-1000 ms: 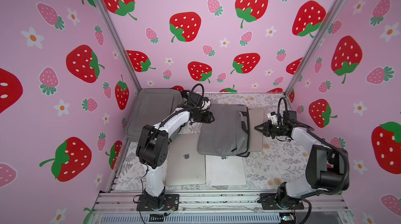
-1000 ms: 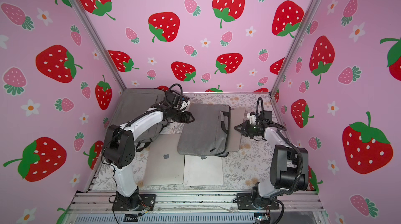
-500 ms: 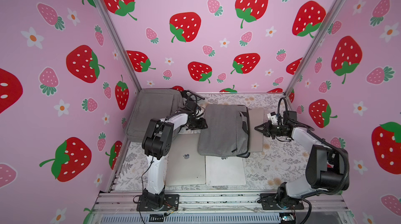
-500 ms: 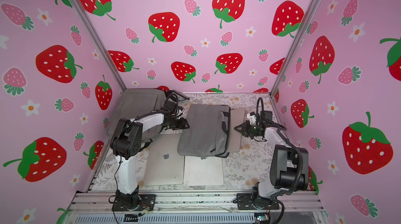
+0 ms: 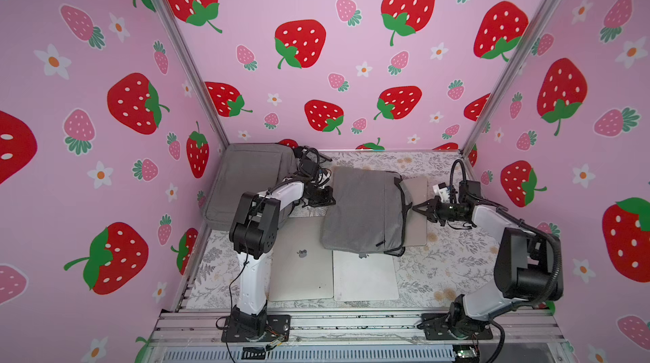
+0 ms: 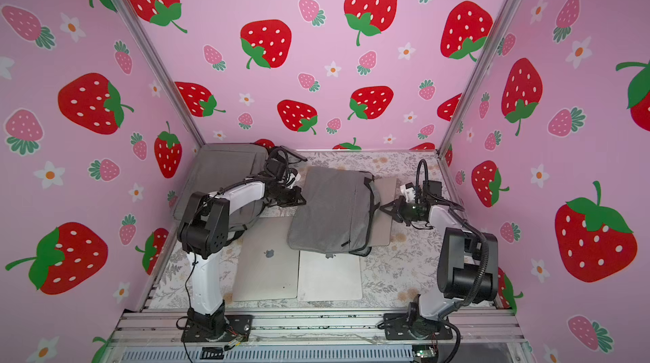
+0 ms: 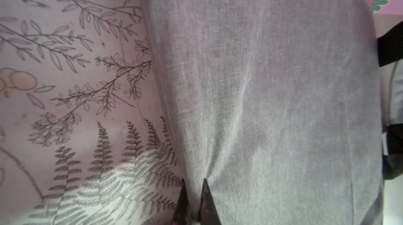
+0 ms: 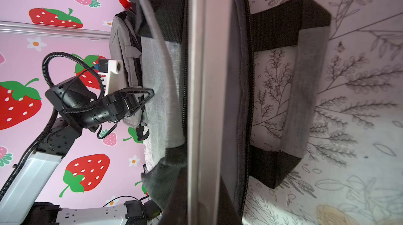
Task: Open the zippered laptop bag and take out the laptop
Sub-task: Take out the laptop from the zippered laptop bag.
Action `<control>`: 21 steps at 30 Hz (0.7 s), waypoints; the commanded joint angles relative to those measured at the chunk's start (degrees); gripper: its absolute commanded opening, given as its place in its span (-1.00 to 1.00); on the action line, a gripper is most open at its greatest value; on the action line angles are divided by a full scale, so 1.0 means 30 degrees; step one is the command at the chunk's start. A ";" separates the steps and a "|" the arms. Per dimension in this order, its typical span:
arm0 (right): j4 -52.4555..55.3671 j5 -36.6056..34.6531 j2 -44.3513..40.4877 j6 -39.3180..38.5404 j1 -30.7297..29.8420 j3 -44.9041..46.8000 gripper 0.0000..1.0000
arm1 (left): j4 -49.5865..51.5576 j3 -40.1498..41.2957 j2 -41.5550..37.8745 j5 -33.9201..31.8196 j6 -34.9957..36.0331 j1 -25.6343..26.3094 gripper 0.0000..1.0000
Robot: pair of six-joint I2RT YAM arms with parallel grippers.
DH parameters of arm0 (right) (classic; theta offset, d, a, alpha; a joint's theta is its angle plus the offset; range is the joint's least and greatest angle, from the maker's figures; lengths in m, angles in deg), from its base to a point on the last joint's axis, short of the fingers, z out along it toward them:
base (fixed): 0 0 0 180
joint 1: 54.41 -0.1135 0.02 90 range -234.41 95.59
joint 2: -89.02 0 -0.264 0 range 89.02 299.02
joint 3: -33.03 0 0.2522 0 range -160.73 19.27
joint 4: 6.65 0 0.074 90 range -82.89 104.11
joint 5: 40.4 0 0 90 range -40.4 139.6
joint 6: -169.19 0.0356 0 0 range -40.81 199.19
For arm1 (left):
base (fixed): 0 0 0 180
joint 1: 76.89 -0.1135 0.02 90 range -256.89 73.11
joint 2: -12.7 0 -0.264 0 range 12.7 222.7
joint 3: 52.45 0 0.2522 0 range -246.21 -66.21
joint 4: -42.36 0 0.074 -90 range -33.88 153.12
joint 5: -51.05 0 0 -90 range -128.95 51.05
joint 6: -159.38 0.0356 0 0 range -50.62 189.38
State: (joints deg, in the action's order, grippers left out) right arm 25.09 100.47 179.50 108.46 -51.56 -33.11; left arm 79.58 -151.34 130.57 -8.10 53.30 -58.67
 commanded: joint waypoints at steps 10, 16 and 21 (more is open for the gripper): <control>0.3151 -0.0962 -0.1337 -0.3021 -0.0087 -0.0857 -1.00 | 0.6231 -0.4455 -0.3469 -0.2126 0.2768 -0.1655 -1.00; 0.3756 -0.0160 -0.2624 -0.3059 0.0478 -0.0840 -1.00 | 0.8290 -0.5570 -0.4302 -0.2196 0.3431 -0.3161 -1.00; 0.4015 0.0426 -0.2974 -0.3319 0.0510 -0.0939 -1.00 | 1.0214 -0.7039 -0.4423 -0.2116 0.4193 -0.4485 -1.00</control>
State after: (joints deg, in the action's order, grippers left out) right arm 36.32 99.05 172.92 101.69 -50.35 -34.08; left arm 106.20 -168.10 119.42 -13.37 63.09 -70.15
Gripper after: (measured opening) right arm 0.143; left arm 0.078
